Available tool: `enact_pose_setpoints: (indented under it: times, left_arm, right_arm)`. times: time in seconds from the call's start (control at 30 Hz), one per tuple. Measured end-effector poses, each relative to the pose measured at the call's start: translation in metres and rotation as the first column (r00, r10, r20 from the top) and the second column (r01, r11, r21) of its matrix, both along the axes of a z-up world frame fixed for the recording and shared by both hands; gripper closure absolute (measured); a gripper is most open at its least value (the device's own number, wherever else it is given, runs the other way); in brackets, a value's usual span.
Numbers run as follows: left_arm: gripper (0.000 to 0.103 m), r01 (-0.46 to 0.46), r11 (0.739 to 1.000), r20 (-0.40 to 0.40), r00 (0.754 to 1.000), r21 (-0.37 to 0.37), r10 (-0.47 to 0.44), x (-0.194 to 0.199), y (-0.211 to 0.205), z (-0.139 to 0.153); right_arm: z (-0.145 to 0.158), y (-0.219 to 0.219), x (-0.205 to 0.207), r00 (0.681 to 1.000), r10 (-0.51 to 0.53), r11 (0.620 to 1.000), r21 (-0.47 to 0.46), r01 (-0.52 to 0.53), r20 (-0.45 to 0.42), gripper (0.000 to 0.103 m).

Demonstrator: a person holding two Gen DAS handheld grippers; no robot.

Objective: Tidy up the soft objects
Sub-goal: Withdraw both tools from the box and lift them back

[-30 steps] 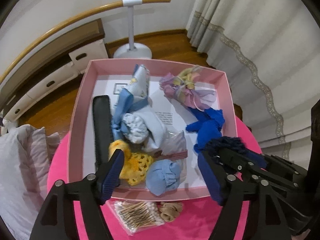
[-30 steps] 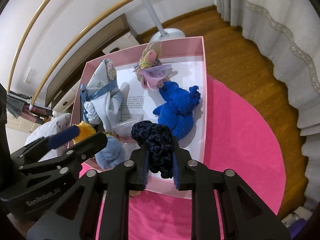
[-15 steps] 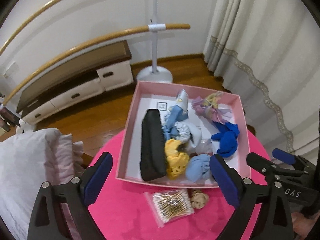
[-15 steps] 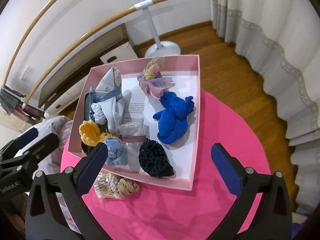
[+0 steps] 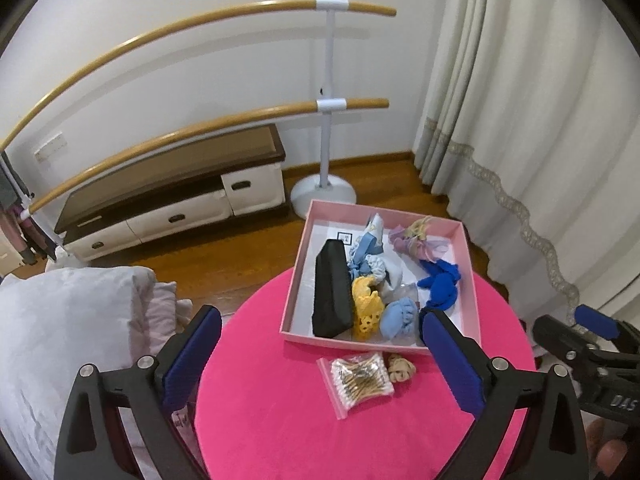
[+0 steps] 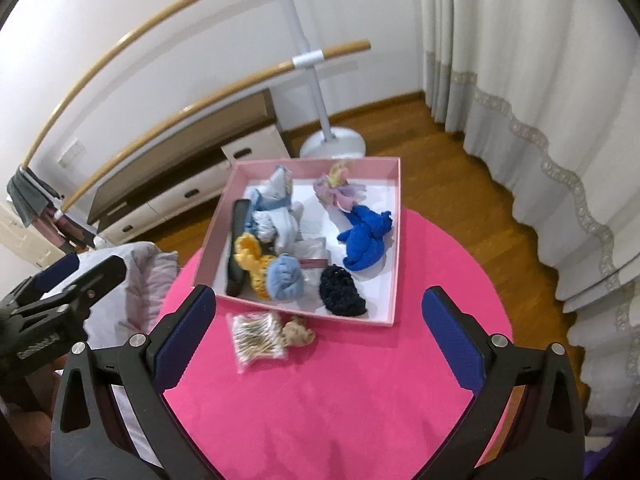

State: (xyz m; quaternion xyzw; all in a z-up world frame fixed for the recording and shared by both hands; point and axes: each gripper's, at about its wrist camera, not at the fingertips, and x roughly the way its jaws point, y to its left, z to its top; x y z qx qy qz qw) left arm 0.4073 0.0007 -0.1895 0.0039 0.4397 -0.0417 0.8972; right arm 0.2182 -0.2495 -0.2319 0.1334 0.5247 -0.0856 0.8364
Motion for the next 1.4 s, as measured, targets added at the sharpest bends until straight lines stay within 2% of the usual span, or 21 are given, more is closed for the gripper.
enact_pose_setpoints:
  times: [0.33,0.6,0.8,0.93,1.07,1.3,1.4]
  left_arm:
    - [0.000,-0.035,0.999,0.127,0.991,-0.029,0.038,-0.100,0.026,0.068]
    - [0.000,-0.051,0.998,0.277,0.959,-0.041,0.060,-0.178,0.026,0.128]
    - [0.000,-0.056,0.998,0.323,0.944,-0.042,0.066,-0.218,0.027,0.148]
    - [0.000,-0.057,0.997,0.331,0.941,-0.055,0.072,-0.226,0.029,0.151]
    - [0.000,-0.069,0.996,0.307,0.948,-0.054,0.082,-0.221,0.031,0.145]
    - [0.000,-0.096,0.994,0.202,0.974,-0.043,0.103,-0.203,0.035,0.118]
    - [0.000,-0.107,0.994,0.146,0.983,-0.030,0.110,-0.183,0.034,0.106]
  right_arm:
    - [0.090,0.026,-0.074,0.986,-0.013,0.997,-0.068,0.025,0.166,0.000]
    - [0.168,0.036,-0.115,0.935,-0.029,0.978,-0.183,0.099,0.354,0.000]
    - [0.198,0.048,-0.126,0.906,-0.013,0.967,-0.226,0.120,0.424,0.000]
    - [0.204,0.053,-0.128,0.901,-0.004,0.967,-0.226,0.113,0.434,0.000]
    - [0.199,0.054,-0.124,0.912,0.004,0.972,-0.216,0.093,0.411,0.000]
    - [0.163,0.048,-0.100,0.948,0.013,0.985,-0.170,0.043,0.317,0.000]
    - [0.142,0.045,-0.088,0.963,0.020,0.988,-0.150,0.021,0.268,0.000]
